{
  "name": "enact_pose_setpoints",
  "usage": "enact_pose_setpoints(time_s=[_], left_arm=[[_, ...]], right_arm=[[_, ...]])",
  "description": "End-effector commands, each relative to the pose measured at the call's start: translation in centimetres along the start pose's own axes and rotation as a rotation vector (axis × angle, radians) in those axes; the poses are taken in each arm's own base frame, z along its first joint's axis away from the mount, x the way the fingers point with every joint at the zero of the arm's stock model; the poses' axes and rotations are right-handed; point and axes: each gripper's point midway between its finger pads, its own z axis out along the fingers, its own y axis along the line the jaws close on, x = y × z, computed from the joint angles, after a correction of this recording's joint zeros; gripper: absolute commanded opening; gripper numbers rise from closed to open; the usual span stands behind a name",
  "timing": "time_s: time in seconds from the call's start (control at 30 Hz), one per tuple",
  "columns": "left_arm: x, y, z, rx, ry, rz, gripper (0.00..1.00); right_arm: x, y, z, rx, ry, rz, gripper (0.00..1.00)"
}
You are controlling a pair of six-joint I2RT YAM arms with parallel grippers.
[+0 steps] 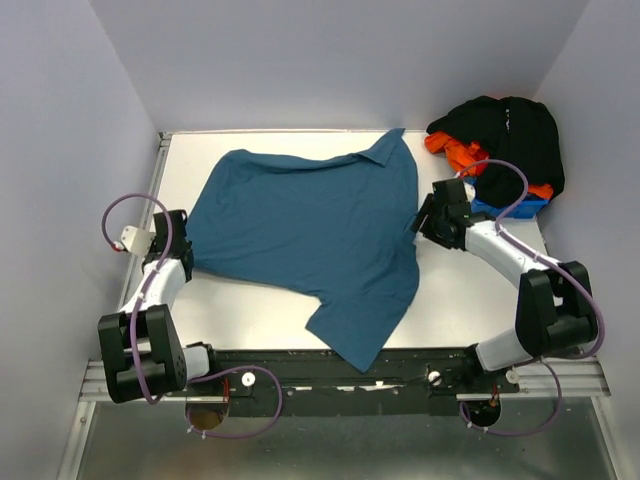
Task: Fold and stack the t-shirts
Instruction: Flatten out the tshirt
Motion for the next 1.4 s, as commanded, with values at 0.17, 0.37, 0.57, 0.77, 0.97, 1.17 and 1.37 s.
enact_pose_setpoints(time_s=[0.17,0.37,0.57,0.77,0.97,1.17,1.37], left_arm=[[-3.7,-0.5,1.6,-0.019,-0.065,-0.099,0.0],[-3.4,-0.6,2.1,-0.007,-0.063,-0.088,0.0],[-3.8,-1.4,2.0,0.024,-0.072,-0.092,0.0],[-4.6,-1.6,1.8,0.024,-0.098,-0.08,0.0],[-4.5,-1.6,1.8,0.027,-0.099,-0.076,0.0],[-4.4,-1.9,1.9,0.061,-0.099,-0.075,0.0],[-3.7,-1.9,2.3,0.074,-0.078,-0.081,0.0]], right_arm=[[-3.1,1.5,4.0,0.061,0.036,0.032,0.58],[-1.8,2.0,5.8,0.059,0.1,0.046,0.49],[-1.0,2.2,6.7,0.079,0.132,0.037,0.47],[-0.1,3.7,7.4,0.103,0.149,-0.019,0.41],[1.0,4.7,8.1,0.122,0.182,-0.032,0.22],[-2.4,2.6,5.9,0.233,0.062,-0.054,0.01],[-8.2,-0.3,2.3,0.371,-0.071,-0.112,0.01]])
